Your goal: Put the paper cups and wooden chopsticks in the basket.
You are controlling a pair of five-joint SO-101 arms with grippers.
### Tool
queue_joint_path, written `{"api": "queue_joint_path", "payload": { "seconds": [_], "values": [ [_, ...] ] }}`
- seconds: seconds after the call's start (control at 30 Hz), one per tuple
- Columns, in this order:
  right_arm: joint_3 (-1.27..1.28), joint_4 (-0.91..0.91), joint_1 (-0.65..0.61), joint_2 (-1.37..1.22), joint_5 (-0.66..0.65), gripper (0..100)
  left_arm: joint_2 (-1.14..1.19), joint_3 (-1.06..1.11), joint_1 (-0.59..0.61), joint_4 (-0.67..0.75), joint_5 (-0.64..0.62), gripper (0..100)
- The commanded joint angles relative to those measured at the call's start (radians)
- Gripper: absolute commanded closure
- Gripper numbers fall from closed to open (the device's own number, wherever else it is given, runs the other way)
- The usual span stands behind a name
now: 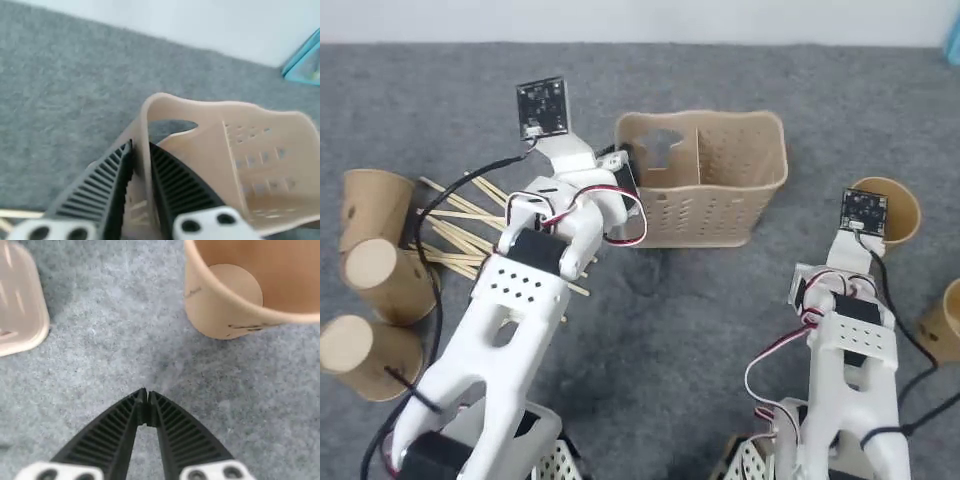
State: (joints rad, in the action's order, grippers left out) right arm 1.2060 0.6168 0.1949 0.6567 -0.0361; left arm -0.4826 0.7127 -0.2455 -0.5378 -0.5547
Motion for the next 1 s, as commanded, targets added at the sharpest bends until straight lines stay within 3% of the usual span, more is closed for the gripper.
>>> {"api": "queue_joint_path", "payload": {
  "seconds": [0.0, 0.2, 0.4, 0.5, 0.6, 0.97],
  "values": [
    [-0.048, -0.025, 0.008, 0.035, 0.014, 99.1, 0.008, -0.048, 0.000, 0.000, -0.014, 99],
    [-0.048, -0.025, 0.007, 0.035, 0.014, 99.1, 0.018, -0.045, 0.002, -0.002, -0.012, 95],
    [-0.048, -0.025, 0.005, 0.035, 0.014, 99.1, 0.017, -0.053, 0.002, -0.124, -0.011, 70],
    [-0.048, -0.025, 0.005, 0.035, 0.014, 99.1, 0.003, -0.053, 0.035, -0.153, -0.011, 63],
    [-0.048, -0.025, 0.004, 0.035, 0.014, 99.1, -0.077, -0.050, 0.080, -0.166, -0.012, 62],
    [-0.048, -0.024, 0.002, 0.035, 0.014, 99.1, -0.654, -0.053, 0.127, -0.471, -0.006, 62]
  ]
}}
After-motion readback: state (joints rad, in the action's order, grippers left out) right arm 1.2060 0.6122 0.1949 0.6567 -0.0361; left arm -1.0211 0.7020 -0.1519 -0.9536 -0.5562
